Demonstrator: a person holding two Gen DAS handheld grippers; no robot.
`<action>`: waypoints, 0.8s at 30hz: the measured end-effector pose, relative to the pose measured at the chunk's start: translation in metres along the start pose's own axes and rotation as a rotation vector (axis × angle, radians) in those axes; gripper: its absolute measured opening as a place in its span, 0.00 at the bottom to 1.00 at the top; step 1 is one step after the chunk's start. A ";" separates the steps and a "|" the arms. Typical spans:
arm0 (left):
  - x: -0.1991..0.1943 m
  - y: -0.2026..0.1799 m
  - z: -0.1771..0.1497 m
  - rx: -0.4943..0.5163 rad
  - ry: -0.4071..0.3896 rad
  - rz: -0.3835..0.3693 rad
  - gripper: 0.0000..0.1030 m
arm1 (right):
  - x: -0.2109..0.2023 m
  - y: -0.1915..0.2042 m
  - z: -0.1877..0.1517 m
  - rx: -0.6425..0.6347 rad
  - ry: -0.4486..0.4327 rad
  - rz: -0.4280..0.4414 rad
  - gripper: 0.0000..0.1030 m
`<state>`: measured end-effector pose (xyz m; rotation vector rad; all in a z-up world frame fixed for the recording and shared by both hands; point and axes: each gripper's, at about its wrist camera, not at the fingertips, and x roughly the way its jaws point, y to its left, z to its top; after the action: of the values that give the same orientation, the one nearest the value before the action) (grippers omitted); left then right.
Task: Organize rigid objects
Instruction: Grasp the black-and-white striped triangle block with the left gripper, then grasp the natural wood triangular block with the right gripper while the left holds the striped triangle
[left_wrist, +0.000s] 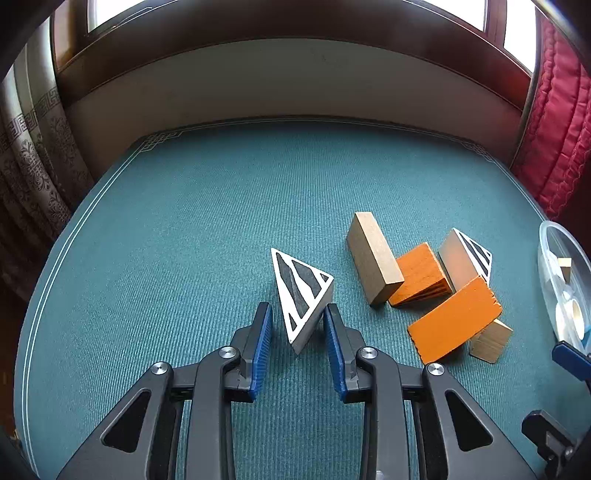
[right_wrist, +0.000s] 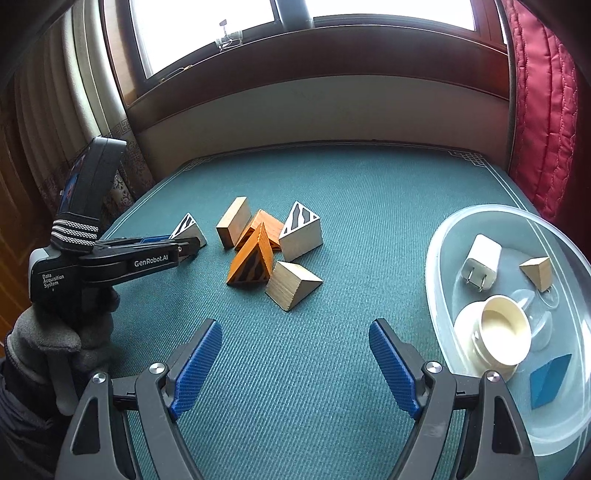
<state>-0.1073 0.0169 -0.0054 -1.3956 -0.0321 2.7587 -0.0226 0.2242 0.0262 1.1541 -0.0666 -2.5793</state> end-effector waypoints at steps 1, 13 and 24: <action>-0.002 0.001 0.001 -0.006 -0.004 -0.003 0.34 | 0.000 0.000 0.000 0.000 0.000 0.000 0.82; 0.008 -0.007 0.014 -0.051 -0.035 0.088 0.49 | 0.001 0.003 0.000 0.001 -0.001 0.000 0.82; 0.002 -0.003 0.004 -0.053 -0.030 0.056 0.31 | 0.005 0.001 0.002 0.010 0.008 0.007 0.82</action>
<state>-0.1115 0.0204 -0.0040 -1.3877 -0.0686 2.8446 -0.0272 0.2219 0.0244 1.1660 -0.0823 -2.5704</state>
